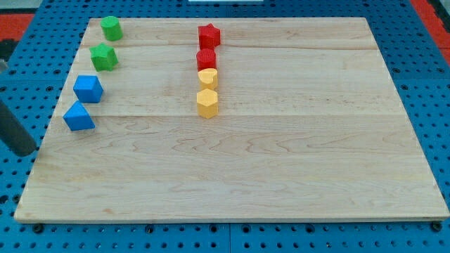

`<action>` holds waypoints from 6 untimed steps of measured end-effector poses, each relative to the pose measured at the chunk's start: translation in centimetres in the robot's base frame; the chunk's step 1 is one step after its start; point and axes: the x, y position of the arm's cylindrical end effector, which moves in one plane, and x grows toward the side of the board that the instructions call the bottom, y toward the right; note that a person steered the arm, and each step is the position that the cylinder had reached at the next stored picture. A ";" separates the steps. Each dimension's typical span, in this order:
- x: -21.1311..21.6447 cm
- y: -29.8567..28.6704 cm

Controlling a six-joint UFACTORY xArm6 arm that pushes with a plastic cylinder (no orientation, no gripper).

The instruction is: Push the green circle left of yellow heart

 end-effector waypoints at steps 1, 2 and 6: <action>-1.0 0.1; -1.2 0.0; -21.9 1.4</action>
